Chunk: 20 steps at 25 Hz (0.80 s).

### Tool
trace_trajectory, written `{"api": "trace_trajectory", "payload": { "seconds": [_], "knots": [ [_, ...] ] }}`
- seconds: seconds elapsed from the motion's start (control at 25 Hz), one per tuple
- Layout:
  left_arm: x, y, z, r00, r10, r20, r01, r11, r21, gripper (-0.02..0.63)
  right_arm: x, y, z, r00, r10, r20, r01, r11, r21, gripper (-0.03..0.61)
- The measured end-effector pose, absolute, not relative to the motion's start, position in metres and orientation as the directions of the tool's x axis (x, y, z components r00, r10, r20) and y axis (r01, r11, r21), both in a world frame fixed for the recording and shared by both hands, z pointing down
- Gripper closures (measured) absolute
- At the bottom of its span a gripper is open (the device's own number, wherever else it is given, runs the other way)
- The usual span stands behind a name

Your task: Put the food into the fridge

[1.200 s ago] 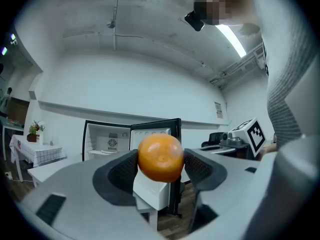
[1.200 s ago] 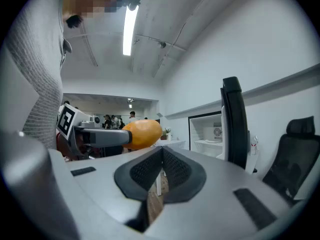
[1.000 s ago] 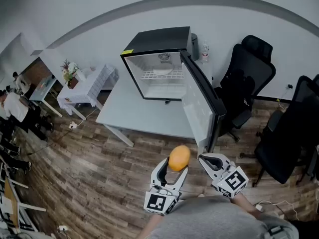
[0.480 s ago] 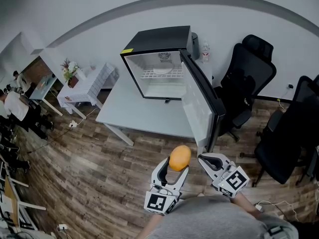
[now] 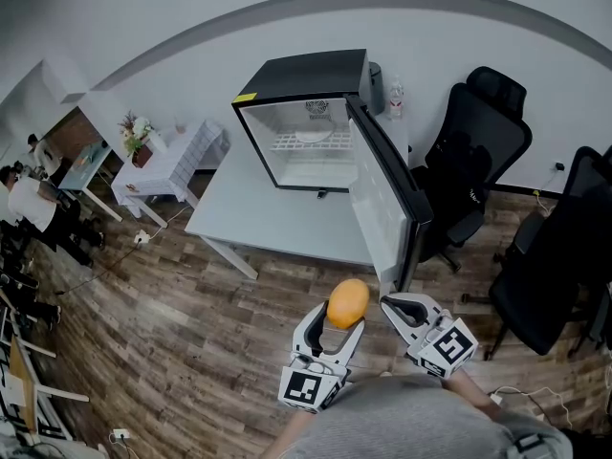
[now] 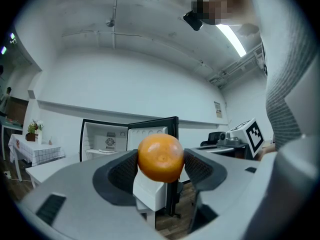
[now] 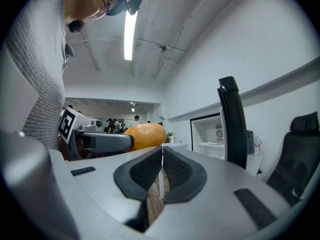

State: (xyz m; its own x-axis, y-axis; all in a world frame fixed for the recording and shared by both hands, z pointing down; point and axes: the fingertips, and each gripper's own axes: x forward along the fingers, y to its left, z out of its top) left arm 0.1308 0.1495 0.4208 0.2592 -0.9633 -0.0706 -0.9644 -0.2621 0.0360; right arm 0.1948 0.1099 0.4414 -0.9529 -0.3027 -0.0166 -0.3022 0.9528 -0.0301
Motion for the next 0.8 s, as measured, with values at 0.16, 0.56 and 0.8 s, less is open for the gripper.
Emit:
{"api": "trace_trajectory", "payload": {
  "seconds": [0.16,0.56,0.8],
  "knots": [
    [0.133,0.148,0.42,0.258,-0.964,-0.067,-0.965,-0.261,0.036,0.311,0.195,0.108,0.441,-0.953,-0.302,-0.02,-0.301,0.953,-0.033,0.566],
    [0.141,0.144,0.419,0.256,-0.965,-0.062,-0.966,-0.258,0.028,0.311,0.198,0.103,0.439,-0.956,-0.292,-0.031,-0.291,0.956,-0.038,0.566],
    [0.147,0.142,0.42,0.259,-0.964,-0.053,-0.965,-0.261,0.023,0.311,0.203,0.101,0.437,-0.954,-0.296,-0.039,-0.295,0.955,-0.033,0.566]
  ]
}}
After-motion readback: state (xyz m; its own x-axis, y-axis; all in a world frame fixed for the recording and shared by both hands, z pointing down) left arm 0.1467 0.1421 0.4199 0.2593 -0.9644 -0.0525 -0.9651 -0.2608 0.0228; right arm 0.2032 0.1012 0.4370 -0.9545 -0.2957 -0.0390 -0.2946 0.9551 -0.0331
